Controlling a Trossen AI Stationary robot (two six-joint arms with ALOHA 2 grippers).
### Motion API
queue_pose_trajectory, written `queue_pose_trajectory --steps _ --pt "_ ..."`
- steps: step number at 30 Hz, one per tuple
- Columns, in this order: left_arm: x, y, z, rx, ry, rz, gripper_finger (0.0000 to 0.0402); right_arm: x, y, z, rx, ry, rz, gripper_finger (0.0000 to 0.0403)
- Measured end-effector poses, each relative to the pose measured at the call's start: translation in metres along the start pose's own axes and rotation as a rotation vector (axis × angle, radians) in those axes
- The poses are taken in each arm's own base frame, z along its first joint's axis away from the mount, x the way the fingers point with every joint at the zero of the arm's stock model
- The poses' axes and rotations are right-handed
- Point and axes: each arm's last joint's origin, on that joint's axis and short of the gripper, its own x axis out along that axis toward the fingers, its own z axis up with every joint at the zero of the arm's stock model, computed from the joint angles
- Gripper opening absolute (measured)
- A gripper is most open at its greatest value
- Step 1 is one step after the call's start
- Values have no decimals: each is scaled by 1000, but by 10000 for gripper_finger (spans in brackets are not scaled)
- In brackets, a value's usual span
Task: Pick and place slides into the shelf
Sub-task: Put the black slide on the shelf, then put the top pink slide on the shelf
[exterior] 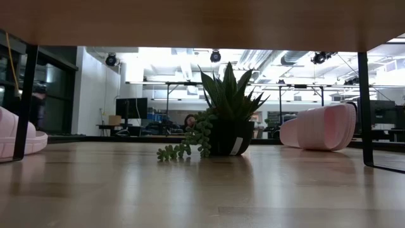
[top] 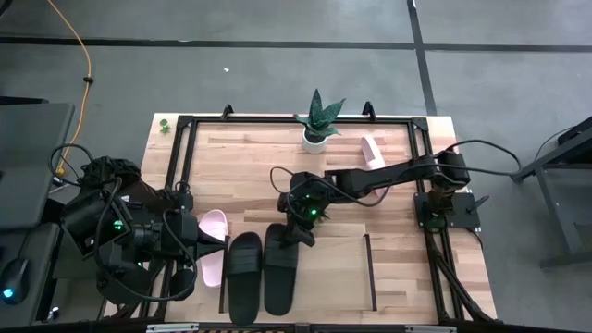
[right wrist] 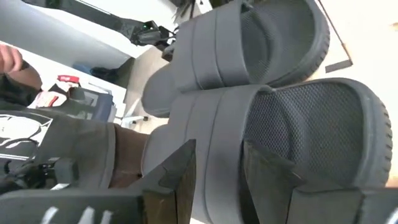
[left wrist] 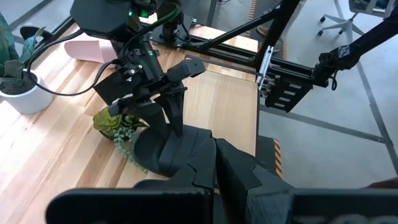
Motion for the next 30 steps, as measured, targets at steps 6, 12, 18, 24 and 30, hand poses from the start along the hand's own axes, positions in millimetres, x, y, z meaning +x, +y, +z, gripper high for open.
queue_pose_trajectory --steps 6,12,18,24,30 --pt "0 0 0 8 3 -1 3 12 -8 -2 27 26 35 121" --pt "0 0 0 8 14 -9 3 18 -7 -2 -27 -26 -2 121" --pt "0 -1 -1 9 19 -12 3 18 -7 -1 -24 -52 -34 121" --pt "0 -1 -1 9 19 -12 3 17 -7 1 -44 -87 -68 121" --pt "0 -1 -1 9 19 -12 3 17 -7 4 -75 -142 -111 121"
